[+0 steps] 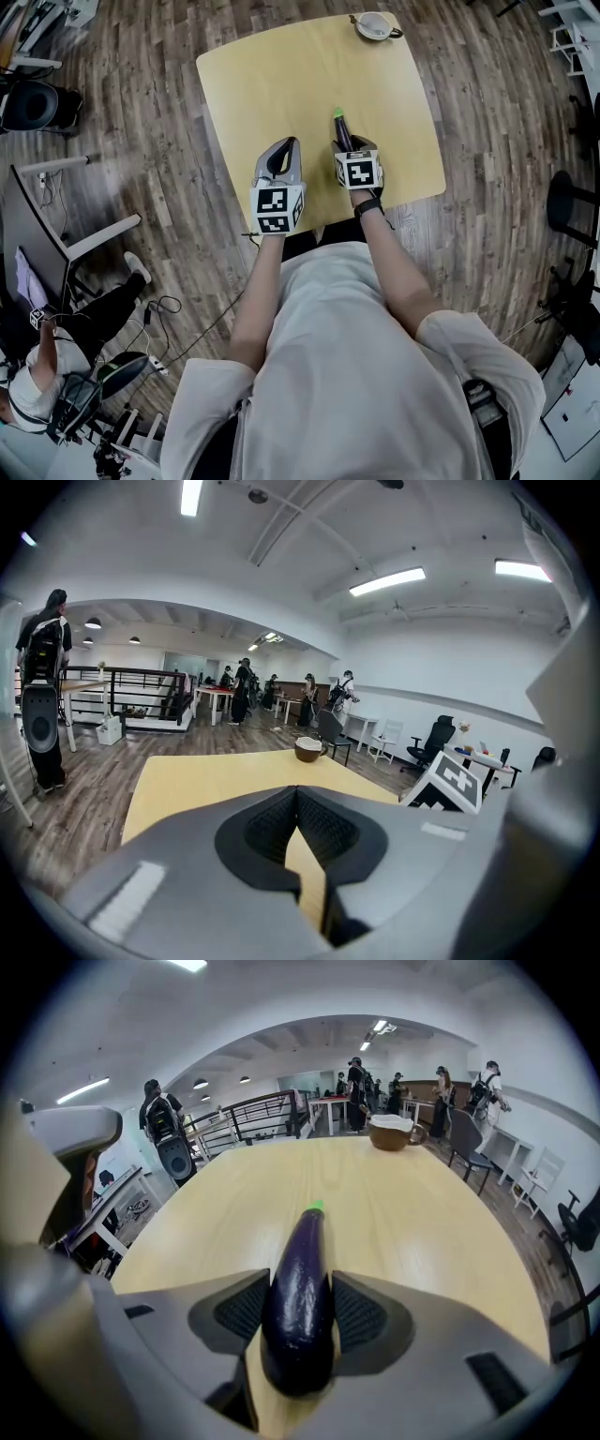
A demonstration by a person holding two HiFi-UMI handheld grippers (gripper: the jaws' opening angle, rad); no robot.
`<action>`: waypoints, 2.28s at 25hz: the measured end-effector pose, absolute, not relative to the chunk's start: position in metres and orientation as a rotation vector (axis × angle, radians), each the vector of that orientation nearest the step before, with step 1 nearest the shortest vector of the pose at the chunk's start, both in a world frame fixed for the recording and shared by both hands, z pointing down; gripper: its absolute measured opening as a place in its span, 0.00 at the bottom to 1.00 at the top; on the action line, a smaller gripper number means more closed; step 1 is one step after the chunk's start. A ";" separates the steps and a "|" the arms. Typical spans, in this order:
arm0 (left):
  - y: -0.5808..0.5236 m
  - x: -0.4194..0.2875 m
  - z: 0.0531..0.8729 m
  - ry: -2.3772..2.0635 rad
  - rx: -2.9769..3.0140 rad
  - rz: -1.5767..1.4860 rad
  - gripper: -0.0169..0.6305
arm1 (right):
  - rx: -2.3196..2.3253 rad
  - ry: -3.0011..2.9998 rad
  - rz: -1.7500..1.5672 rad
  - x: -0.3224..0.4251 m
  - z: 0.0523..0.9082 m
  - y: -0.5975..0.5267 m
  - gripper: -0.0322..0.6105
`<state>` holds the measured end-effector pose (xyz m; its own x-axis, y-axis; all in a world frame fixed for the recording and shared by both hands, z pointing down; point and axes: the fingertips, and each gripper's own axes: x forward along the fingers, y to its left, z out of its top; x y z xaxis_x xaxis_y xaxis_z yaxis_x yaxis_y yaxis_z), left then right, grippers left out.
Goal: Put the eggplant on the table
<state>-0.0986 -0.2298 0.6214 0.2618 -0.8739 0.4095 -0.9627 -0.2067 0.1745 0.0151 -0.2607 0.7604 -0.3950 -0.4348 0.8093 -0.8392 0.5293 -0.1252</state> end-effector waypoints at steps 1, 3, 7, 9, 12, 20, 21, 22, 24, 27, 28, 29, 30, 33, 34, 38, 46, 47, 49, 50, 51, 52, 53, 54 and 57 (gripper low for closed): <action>-0.229 -0.098 0.621 -1.668 2.151 0.310 0.04 | 1.029 -2.023 0.690 0.015 0.761 -0.261 0.37; -0.229 -0.098 0.620 -1.668 2.153 0.305 0.04 | 1.020 -2.020 0.687 0.015 0.762 -0.260 0.37; -0.229 -0.103 0.614 -1.675 2.156 0.295 0.04 | 1.008 -2.019 0.668 0.013 0.764 -0.258 0.37; -0.229 -0.108 0.611 -1.683 2.155 0.289 0.04 | 0.997 -2.031 0.679 0.011 0.764 -0.256 0.40; -0.229 -0.113 0.606 -1.697 2.154 0.270 0.04 | 0.993 -2.037 0.674 0.010 0.760 -0.256 0.45; -0.226 -0.123 0.591 -1.717 2.155 0.227 0.04 | 1.036 -2.090 0.601 0.011 0.727 -0.257 0.45; -0.226 -0.124 0.590 -1.714 2.150 0.227 0.04 | 1.042 -2.099 0.592 0.010 0.721 -0.257 0.45; -0.227 -0.124 0.588 -1.710 2.147 0.227 0.04 | 1.049 -2.108 0.583 0.009 0.715 -0.257 0.45; -0.227 -0.126 0.584 -1.709 2.142 0.226 0.04 | 1.068 -2.126 0.562 0.007 0.703 -0.258 0.45; -0.229 -0.127 0.576 -1.715 2.143 0.222 0.04 | 1.100 -2.162 0.542 0.004 0.682 -0.261 0.45; -0.230 -0.128 0.574 -1.715 2.145 0.219 0.04 | 1.115 -2.177 0.541 0.003 0.675 -0.262 0.45; -0.229 -0.130 0.571 -1.715 2.147 0.214 0.04 | 1.132 -2.192 0.538 0.002 0.667 -0.263 0.45; -0.229 -0.131 0.569 -1.716 2.149 0.209 0.04 | 1.150 -2.207 0.533 0.001 0.659 -0.264 0.45; -0.229 -0.136 0.560 -1.726 2.154 0.199 0.04 | 1.200 -2.251 0.508 0.000 0.635 -0.267 0.45; -0.229 -0.137 0.557 -1.733 2.158 0.197 0.04 | 1.216 -2.266 0.494 0.001 0.626 -0.269 0.45; -0.231 -0.141 0.543 -1.766 2.185 0.187 0.04 | 1.283 -2.329 0.421 0.001 0.592 -0.273 0.42; -0.231 -0.145 0.501 -1.827 2.246 0.128 0.04 | 1.366 -2.471 0.268 -0.002 0.520 -0.267 0.29; -0.231 -0.147 0.496 -1.836 2.253 0.119 0.04 | 1.375 -2.497 0.253 -0.004 0.511 -0.266 0.27; -0.231 -0.149 0.486 -1.852 2.265 0.103 0.04 | 1.394 -2.535 0.219 -0.006 0.492 -0.265 0.24; -0.231 -0.149 0.480 -1.860 2.271 0.097 0.04 | 1.403 -2.550 0.201 -0.007 0.483 -0.264 0.23; -0.232 -0.150 0.475 -1.867 2.278 0.091 0.04 | 1.412 -2.568 0.185 -0.008 0.474 -0.264 0.21; -0.232 -0.151 0.469 -1.875 2.286 0.087 0.04 | 1.420 -2.586 0.173 -0.010 0.464 -0.263 0.20; -0.232 -0.151 0.464 -1.883 2.293 0.084 0.04 | 1.425 -2.605 0.162 -0.011 0.455 -0.262 0.20; -0.231 -0.151 0.459 -1.890 2.300 0.081 0.04 | 1.428 -2.624 0.150 -0.012 0.446 -0.261 0.19; -0.228 -0.147 0.444 -1.903 2.321 0.061 0.04 | 1.434 -2.666 0.117 -0.013 0.422 -0.256 0.18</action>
